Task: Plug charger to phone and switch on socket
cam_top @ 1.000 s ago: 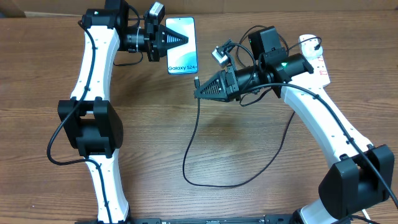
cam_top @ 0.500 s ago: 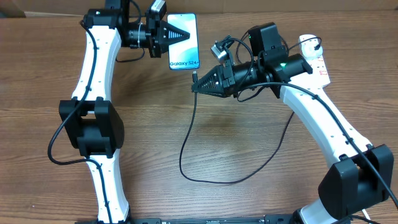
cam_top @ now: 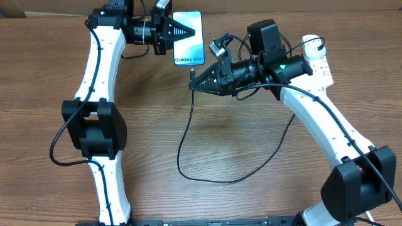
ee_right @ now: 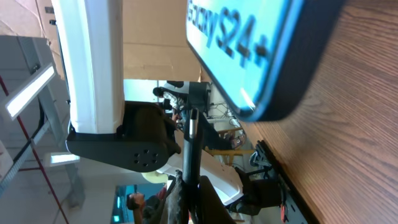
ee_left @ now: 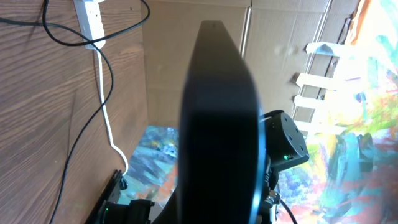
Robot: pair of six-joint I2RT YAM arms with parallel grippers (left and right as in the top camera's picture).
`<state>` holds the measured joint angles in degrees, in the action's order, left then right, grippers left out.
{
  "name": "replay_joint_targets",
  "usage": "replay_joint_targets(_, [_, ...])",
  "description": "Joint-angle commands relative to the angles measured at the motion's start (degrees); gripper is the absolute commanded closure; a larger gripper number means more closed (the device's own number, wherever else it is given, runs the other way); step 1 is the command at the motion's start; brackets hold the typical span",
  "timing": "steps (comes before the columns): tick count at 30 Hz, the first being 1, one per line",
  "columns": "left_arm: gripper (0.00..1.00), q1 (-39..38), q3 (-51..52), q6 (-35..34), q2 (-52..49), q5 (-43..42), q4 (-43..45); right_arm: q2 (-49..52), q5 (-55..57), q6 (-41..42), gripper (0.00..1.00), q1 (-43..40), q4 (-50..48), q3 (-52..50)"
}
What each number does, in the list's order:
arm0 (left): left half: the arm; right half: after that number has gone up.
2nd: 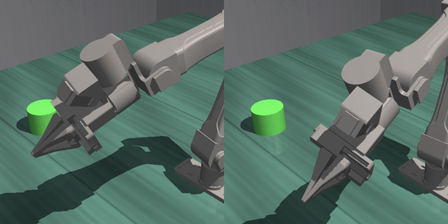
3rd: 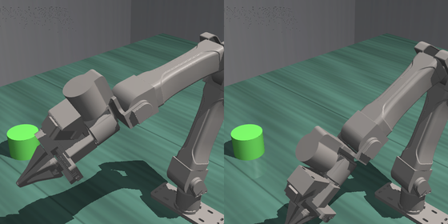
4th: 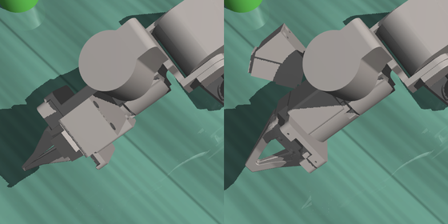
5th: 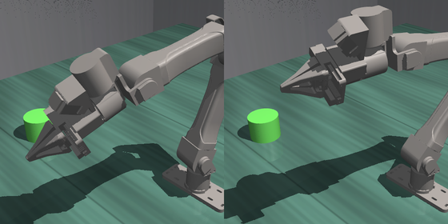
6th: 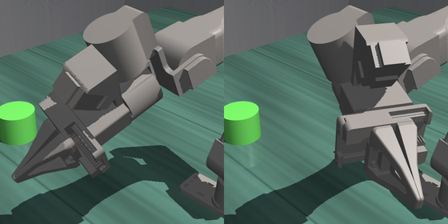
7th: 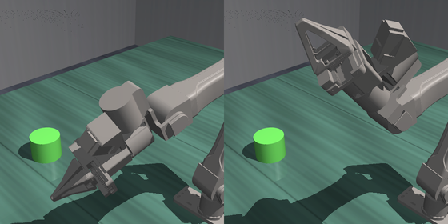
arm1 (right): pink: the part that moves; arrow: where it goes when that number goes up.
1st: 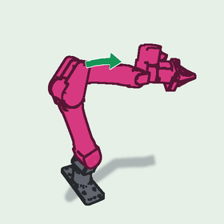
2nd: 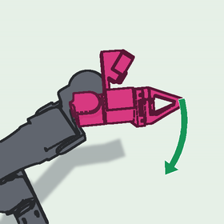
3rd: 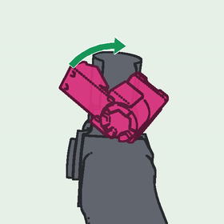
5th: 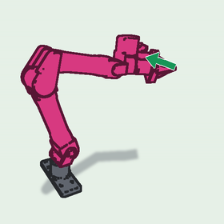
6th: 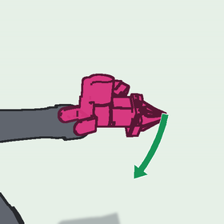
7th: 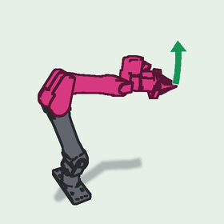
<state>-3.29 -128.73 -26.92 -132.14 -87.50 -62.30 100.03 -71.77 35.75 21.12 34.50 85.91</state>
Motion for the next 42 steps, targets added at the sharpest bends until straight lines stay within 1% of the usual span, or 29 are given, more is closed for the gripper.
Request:
replay_joint_targets(1, [0.96,-0.09,-1.20,-3.41,0.79,-3.04,1.92,1.31,0.13,1.79,0.96,0.13,-0.31,-0.20])
replay_joint_targets(6, [0.96,0.07,-1.20,-5.92,0.79,-3.04,5.84,1.77,0.79,1.77,0.96,0.13,0.92,-0.20])
replay_joint_targets(10, [0.96,0.44,-1.20,-5.92,0.79,-3.04,7.65,1.77,1.62,1.77,0.96,-0.17,0.68,-0.20])
replay_joint_targets(14, [0.96,1.25,-1.20,-5.92,0.79,-3.04,7.78,1.77,7.56,1.27,0.96,-0.98,3.69,-0.20])
replay_joint_targets(16, [0.96,1.81,-1.20,-5.90,0.79,-3.04,7.78,1.90,10.78,-0.46,0.96,-1.27,6.47,-0.22])
replay_joint_targets(21, [0.96,3.08,-1.20,-5.88,0.79,-2.99,8.41,2.01,6.80,-6.97,0.96,-1.14,8.50,-0.42])
replay_joint_targets(25, [0.96,3.50,-1.20,-5.79,0.79,-2.97,8.50,2.01,7.72,-13.14,0.96,-0.94,9.94,-0.42])
replay_joint_targets(26, [0.96,3.54,-1.20,-5.64,0.79,-2.97,8.50,2.01,11.13,-13.53,0.96,-0.94,11.19,-0.42])
replay_joint_targets(27, [0.96,3.67,-1.20,-5.64,0.79,-2.93,8.59,2.03,17.77,-13.00,0.96,-0.92,13.20,-0.42])
replay_joint_targets(30, [0.96,3.76,-1.20,-5.64,0.79,-2.93,8.59,2.86,37.00,-8.00,0.96,-0.57,18.47,-0.44])
replay_joint_targets(32, [0.96,3.76,-1.20,-5.66,0.79,-2.47,8.59,4.04,44.28,-7.02,0.96,0.24,19.26,-0.52])
replay_joint_targets(35, [0.96,3.74,-1.20,-5.66,0.79,-1.90,8.59,6.45,48.65,-5.53,0.96,2.03,17.55,-0.90])
replay_joint_targets(40, [0.96,3.74,-1.20,-5.66,0.79,-1.97,8.57,12.90,54.66,3.65,0.96,5.27,14.14,-1.11])
replay_joint_targets(42, [0.96,3.74,-1.20,-5.66,0.79,-2.08,8.55,15.69,55.17,5.70,0.96,6.32,12.13,-1.11])
